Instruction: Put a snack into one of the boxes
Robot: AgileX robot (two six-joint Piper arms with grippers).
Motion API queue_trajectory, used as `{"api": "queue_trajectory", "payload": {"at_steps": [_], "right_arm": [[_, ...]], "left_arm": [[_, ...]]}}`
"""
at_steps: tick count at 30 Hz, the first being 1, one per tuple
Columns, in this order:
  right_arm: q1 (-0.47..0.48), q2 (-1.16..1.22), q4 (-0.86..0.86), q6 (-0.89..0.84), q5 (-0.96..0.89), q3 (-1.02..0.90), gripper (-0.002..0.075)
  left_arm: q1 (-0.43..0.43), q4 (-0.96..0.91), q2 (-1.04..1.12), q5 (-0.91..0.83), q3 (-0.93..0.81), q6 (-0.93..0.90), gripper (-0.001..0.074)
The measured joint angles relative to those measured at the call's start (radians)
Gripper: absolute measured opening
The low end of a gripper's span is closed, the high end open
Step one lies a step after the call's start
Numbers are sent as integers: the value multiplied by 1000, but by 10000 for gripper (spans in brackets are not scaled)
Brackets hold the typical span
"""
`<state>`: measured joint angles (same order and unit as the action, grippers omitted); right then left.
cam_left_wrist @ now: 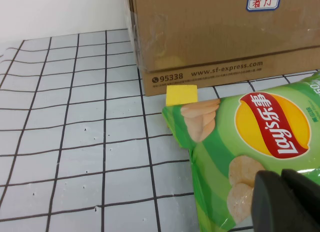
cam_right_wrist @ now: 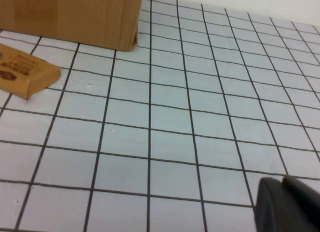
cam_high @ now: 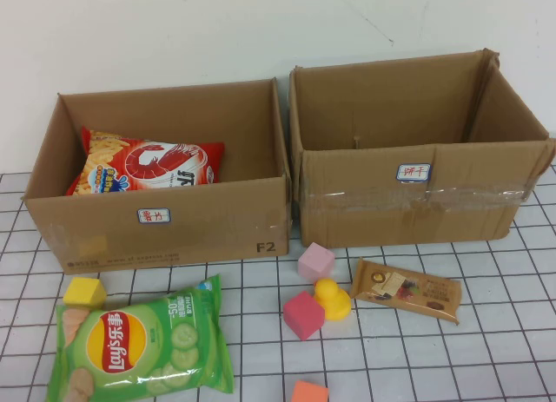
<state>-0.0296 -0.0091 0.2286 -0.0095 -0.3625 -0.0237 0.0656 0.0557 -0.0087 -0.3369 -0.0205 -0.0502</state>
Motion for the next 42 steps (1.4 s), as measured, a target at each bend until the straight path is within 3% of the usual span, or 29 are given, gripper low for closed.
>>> {"api": "queue_trajectory", "payload": {"at_steps": [36,42], "right_arm": [[0,0,53,-2,-2,0,-1],[0,0,70,-2,92,-4,-1]], "left_arm": [[0,69,0,0,0,0,-1],[0,83,0,57,-6,0,-1]]}}
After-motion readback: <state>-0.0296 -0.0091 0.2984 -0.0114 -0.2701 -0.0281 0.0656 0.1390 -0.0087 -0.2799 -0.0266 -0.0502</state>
